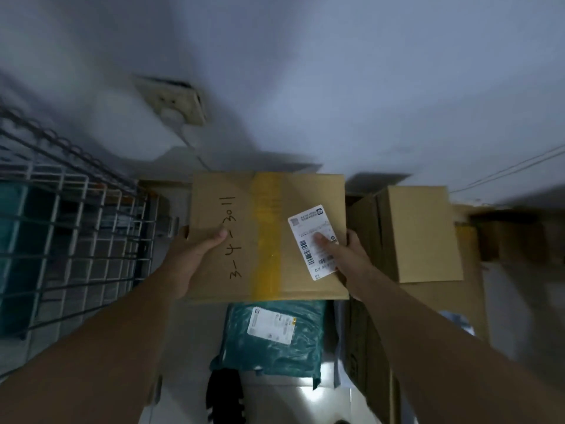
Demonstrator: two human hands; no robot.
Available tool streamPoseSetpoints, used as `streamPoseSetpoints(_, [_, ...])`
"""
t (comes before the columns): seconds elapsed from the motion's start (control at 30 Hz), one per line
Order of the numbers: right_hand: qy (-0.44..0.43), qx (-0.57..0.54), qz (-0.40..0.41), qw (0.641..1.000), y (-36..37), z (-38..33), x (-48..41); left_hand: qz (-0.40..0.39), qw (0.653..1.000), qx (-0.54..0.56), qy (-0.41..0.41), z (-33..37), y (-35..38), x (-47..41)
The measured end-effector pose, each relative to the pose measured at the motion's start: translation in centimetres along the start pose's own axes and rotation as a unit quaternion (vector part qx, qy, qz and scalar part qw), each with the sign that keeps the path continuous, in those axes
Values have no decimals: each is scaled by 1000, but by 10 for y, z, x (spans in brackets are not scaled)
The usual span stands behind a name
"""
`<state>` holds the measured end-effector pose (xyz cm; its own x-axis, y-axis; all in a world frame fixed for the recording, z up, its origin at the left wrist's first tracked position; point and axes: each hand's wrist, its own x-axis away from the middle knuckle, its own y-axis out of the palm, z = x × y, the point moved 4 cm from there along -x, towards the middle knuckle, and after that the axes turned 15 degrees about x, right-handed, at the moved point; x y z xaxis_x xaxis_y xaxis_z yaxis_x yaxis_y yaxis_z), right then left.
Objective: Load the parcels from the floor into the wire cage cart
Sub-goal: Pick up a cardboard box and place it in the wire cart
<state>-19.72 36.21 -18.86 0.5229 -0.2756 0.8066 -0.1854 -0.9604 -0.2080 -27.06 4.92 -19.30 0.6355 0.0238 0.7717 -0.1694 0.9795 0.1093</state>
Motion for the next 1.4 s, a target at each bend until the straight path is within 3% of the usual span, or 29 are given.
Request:
streamPoseSetpoints(0.3, [-126, -40, -3, 991, -94, -154, 175, -68, 987, 6, 147, 160, 83, 174])
streamPoseSetpoints(0.53, [-254, -47, 23, 966, -186, -256, 373, -108, 955, 14, 276, 278, 143, 381])
streamPoseSetpoints(0.73, [-398, -35, 47, 915, -251, -371, 577, -141, 913, 42, 381, 401, 169, 586])
streamPoseSetpoints(0.9, [-507, -36, 62, 859, -279, -468, 748, -147, 852, 97, 493, 498, 170, 750])
streamPoseSetpoints(1.17, [-590, -57, 20, 805, -222, -530, 902, -127, 800, 109, 576, 584, 82, 898])
streamPoseSetpoints(1.4, [-607, -51, -45, 792, -58, -538, 952, -59, 787, 105, 605, 606, -91, 936])
